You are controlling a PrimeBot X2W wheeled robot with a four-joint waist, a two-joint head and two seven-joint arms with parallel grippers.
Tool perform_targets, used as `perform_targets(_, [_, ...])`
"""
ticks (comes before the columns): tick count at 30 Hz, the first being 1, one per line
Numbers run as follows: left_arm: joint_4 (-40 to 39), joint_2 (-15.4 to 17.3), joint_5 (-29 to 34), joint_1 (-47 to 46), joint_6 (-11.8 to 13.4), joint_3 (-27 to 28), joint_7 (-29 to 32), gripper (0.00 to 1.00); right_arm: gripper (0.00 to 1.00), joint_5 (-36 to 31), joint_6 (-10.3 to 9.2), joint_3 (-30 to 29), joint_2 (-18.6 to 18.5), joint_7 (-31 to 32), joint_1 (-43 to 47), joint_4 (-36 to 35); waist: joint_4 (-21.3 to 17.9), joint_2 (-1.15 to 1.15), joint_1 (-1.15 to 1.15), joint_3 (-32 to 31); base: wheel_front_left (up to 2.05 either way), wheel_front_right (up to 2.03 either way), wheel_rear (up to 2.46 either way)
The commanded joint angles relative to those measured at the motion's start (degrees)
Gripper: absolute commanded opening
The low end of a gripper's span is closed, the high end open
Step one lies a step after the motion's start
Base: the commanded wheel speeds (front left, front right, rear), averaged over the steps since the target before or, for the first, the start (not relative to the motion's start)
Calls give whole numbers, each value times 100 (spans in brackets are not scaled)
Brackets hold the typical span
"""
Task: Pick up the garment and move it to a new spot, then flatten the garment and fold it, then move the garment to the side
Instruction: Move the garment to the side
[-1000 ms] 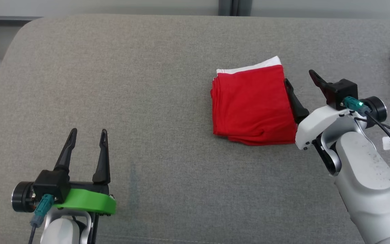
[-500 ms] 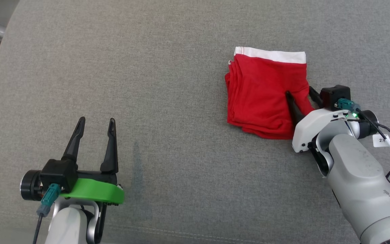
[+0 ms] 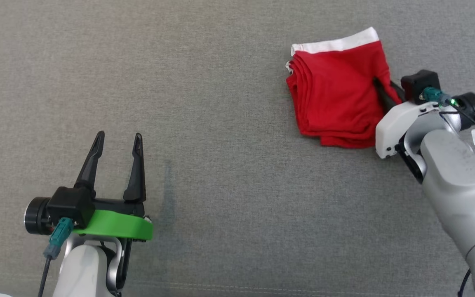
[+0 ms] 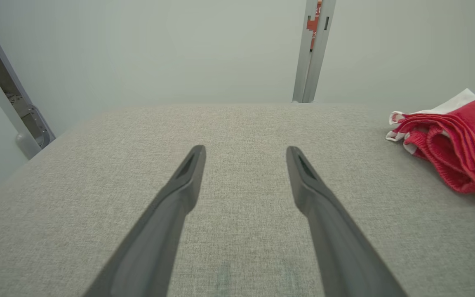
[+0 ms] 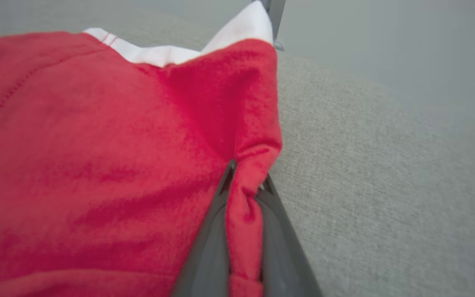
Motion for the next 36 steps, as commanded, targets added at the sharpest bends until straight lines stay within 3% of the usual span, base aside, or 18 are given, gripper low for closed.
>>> perform_targets(1, [-58,12,68,-123,-20,43,-12,100,0,13,-15,159,-161,41,-175,-98,-269,0,0,218,0,0,0])
perform_targets(9, [-256,121,191,-359,-44,51,-11,100,0,466,-15,780,-1236,330,-667,-735,-963,0,0,786,0,0,0])
perform_targets(21, [-538,479,428,-737,-90,-178,50,100,0,1124,-15,592,-2809,740,-1113,-1528,-1827,0,0,1513,0,0,0])
perform_targets(29, [-886,665,470,-848,-100,-335,280,100,0,1241,-15,482,-3222,995,-1385,-1427,-1925,0,0,1670,0,0,0])
perform_targets(36, [-1205,766,444,-668,-57,-322,414,100,0,1286,-15,527,-3130,952,-1666,-1082,-1976,0,0,1701,0,0,0])
